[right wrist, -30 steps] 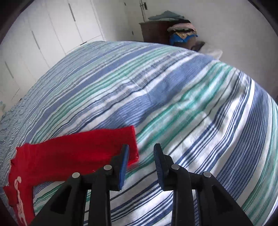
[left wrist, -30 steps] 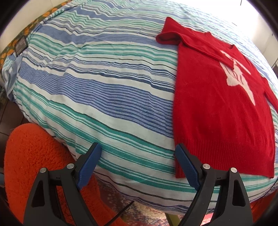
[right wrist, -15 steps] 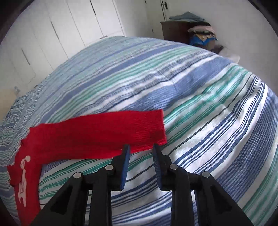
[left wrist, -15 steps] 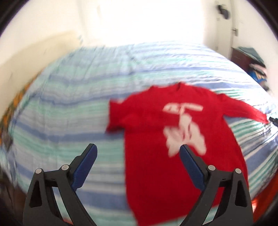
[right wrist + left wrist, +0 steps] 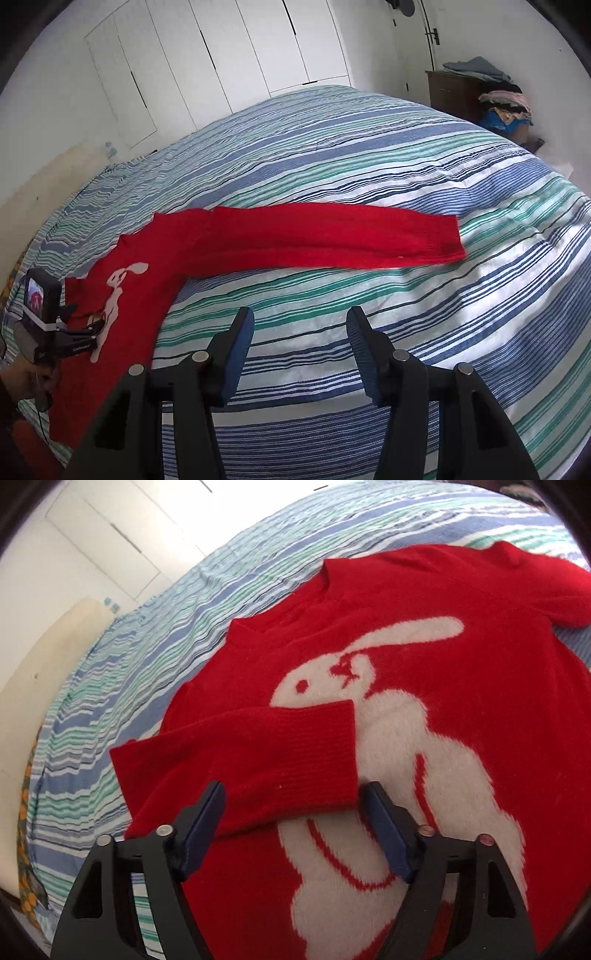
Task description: Fold small clothes
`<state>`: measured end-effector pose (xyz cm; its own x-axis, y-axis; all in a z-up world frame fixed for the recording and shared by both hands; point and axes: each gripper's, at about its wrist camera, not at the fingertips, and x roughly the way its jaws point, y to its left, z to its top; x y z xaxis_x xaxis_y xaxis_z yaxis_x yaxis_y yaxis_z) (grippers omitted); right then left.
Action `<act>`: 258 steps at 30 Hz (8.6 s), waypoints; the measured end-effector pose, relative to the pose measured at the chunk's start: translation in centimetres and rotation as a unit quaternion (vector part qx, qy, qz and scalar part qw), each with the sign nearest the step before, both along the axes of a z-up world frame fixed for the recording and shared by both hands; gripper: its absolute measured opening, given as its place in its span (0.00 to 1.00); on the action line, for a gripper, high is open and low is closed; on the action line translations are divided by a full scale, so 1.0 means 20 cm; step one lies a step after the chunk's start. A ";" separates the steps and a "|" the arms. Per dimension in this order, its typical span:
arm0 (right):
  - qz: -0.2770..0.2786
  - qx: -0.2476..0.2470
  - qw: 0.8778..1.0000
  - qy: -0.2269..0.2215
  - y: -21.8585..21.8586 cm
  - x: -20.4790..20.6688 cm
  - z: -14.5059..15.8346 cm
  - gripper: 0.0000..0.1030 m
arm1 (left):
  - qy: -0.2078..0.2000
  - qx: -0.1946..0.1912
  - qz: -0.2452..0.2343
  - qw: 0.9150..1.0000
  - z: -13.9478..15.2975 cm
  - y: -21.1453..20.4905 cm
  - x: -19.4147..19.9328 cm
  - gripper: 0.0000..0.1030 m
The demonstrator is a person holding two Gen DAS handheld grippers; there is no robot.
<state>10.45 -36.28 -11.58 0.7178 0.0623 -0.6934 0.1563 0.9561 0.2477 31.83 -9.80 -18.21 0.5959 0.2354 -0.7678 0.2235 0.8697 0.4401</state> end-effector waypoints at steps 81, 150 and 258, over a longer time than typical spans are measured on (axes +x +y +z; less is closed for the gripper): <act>0.079 -0.013 0.997 0.022 0.60 -0.37 0.02 0.86 | 0.000 -0.273 0.287 0.918 0.35 1.12 -1.30 0.89; -0.009 0.019 0.993 0.120 0.40 -0.22 -0.30 0.93 | 0.069 -0.224 0.321 0.918 0.10 1.11 -1.15 0.98; 0.002 -0.004 0.992 0.126 0.41 -0.24 -0.29 0.95 | 0.068 -0.219 0.324 0.918 0.09 1.08 -1.14 0.99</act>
<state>5.64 -28.10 -17.47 0.5206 0.0586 -0.8518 0.2081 0.9589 0.1931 8.94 11.84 -16.36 0.3317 0.1586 -0.9300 -0.3771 0.9259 0.0234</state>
